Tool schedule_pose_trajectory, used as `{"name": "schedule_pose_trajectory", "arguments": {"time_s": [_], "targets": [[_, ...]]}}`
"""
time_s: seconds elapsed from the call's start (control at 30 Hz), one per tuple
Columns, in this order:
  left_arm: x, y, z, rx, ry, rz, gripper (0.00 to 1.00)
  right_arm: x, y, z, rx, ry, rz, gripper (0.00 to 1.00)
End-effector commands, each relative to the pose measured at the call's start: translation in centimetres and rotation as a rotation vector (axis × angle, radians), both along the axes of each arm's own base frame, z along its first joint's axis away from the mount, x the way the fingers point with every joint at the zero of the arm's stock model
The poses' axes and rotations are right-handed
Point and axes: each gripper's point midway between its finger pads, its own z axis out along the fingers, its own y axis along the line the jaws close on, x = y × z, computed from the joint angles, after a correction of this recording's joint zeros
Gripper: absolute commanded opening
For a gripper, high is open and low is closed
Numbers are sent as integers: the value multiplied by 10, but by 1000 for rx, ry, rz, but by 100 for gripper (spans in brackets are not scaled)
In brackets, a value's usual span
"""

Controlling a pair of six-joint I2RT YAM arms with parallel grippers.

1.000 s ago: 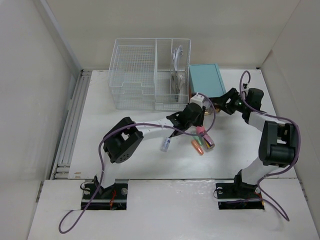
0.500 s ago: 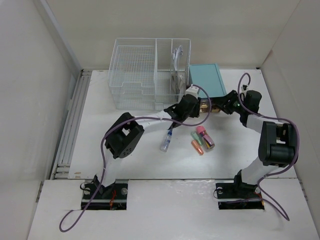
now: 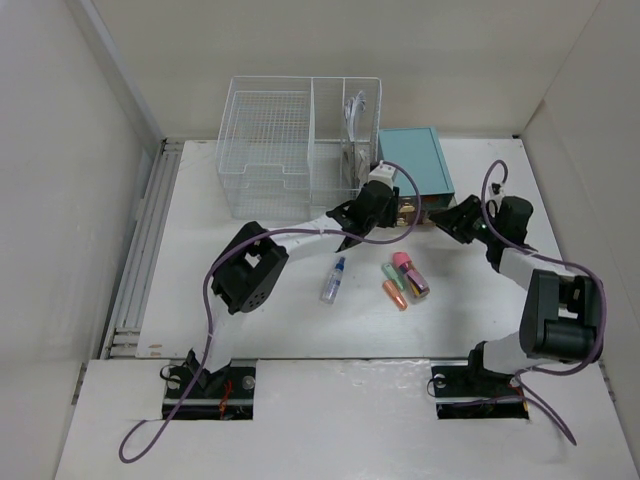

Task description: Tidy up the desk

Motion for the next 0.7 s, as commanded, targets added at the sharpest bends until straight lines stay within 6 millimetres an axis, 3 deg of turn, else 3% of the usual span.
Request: {"name": "schedule_pose_trajectory", "arguments": {"time_s": [0.0, 0.2, 0.53, 0.67], "targets": [[15, -6, 33, -55, -62, 14, 35, -14, -9, 0, -52, -20, 31, 39], [18, -4, 35, -50, -68, 31, 35, -40, -6, -18, -69, 53, 98, 39], [23, -1, 41, -45, -75, 37, 35, -63, -6, -8, -101, 66, 134, 40], [27, 4, 37, -25, -69, 42, 35, -71, -3, -8, -100, 107, 177, 48]]}}
